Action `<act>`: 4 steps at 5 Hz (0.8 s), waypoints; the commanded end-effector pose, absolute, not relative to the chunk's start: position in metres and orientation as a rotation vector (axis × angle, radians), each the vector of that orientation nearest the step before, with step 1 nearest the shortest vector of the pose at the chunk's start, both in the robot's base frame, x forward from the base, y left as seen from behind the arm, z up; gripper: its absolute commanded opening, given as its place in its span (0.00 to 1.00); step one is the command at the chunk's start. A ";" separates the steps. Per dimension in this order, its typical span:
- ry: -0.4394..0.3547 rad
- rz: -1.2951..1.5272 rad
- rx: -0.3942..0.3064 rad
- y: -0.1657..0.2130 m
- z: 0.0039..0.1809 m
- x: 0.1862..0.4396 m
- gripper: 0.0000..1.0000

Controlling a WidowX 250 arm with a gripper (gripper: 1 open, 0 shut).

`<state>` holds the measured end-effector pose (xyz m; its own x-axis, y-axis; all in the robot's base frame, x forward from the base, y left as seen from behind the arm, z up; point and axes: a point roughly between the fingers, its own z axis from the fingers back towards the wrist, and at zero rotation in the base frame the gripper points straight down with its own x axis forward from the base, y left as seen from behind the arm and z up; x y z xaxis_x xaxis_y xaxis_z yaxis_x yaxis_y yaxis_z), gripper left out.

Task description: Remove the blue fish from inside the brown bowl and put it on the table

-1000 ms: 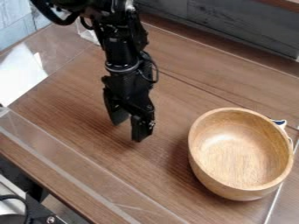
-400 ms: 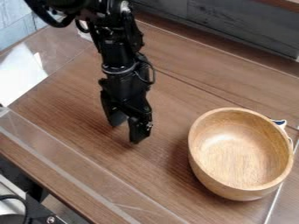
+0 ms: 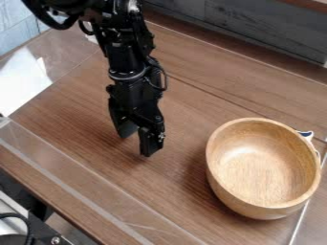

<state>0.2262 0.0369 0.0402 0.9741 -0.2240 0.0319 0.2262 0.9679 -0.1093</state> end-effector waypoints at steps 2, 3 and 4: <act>-0.095 -0.218 -0.091 0.041 0.065 0.231 1.00; -0.109 -0.205 -0.086 0.042 0.071 0.230 1.00; -0.111 -0.203 -0.087 0.042 0.072 0.229 1.00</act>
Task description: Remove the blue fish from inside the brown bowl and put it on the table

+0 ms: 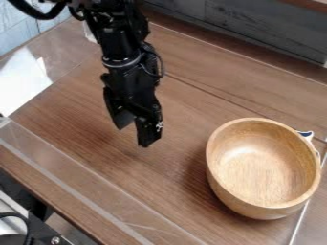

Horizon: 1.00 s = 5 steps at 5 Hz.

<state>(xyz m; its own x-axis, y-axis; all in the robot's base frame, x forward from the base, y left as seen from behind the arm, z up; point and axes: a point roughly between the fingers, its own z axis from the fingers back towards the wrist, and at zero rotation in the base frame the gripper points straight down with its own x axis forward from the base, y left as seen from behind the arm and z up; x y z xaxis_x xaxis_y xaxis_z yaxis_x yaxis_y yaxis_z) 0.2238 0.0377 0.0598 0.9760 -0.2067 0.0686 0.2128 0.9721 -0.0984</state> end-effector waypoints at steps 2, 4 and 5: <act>-0.108 -0.199 -0.092 0.041 0.072 0.227 1.00; -0.106 -0.197 -0.095 0.041 0.071 0.225 1.00; -0.107 -0.197 -0.095 0.041 0.071 0.225 1.00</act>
